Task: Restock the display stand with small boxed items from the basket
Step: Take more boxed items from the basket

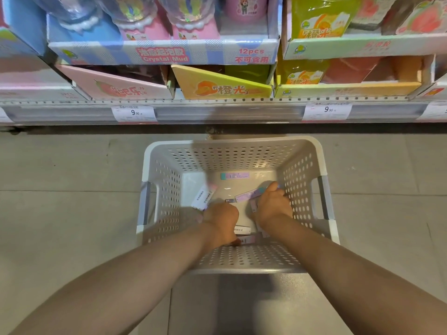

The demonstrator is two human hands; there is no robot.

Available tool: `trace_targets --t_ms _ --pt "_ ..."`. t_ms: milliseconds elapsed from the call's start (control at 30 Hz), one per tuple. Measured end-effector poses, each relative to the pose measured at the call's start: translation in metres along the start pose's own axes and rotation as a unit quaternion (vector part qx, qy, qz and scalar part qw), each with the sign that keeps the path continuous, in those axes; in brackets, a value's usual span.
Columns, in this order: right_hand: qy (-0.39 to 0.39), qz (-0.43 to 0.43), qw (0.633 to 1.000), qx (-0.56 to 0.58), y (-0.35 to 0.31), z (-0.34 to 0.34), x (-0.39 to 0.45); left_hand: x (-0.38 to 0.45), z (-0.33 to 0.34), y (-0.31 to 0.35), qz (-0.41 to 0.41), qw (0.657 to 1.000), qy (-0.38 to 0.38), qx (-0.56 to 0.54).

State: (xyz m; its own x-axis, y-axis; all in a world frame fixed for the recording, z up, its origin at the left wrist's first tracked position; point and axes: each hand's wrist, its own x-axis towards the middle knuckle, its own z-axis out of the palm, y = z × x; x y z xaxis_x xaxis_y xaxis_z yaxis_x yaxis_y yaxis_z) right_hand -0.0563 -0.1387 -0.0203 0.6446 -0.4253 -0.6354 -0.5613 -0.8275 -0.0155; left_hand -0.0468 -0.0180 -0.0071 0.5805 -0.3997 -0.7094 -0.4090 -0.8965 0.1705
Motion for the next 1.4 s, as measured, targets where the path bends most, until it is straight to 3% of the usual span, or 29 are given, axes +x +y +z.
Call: trace_targets --t_ms 233,467,733,867,1000,1133,1300,1400 --pt "-0.025 0.016 0.998 0.048 0.001 -0.003 0.001 0.006 -0.007 -0.004 0.003 1.0 0.0 -0.002" --pt "-0.055 0.014 0.998 0.02 0.002 0.0 0.006 0.01 -0.014 -0.003 -0.019 1.0 0.008 -0.023" --pt "-0.101 0.026 0.994 0.012 -0.002 0.005 0.005 0.021 -0.002 0.02 0.003 0.987 0.003 0.162" --pt "-0.124 0.018 0.992 -0.024 -0.002 0.009 0.005 0.028 0.01 0.018 -0.003 0.98 -0.008 0.201" --pt "-0.129 0.016 0.99 -0.046 -0.004 0.012 0.003 0.03 0.02 0.015 -0.022 0.988 -0.02 0.153" --pt "-0.127 0.024 0.99 -0.06 -0.006 0.014 0.002 0.031 0.021 0.012 -0.019 0.982 -0.022 0.188" --pt "-0.111 0.031 0.993 -0.038 -0.008 0.014 0.006 0.025 0.018 -0.002 -0.02 0.995 -0.023 0.091" --pt "-0.101 0.015 0.994 -0.049 -0.006 0.015 0.009 0.014 0.014 -0.015 -0.066 0.995 -0.015 0.068"
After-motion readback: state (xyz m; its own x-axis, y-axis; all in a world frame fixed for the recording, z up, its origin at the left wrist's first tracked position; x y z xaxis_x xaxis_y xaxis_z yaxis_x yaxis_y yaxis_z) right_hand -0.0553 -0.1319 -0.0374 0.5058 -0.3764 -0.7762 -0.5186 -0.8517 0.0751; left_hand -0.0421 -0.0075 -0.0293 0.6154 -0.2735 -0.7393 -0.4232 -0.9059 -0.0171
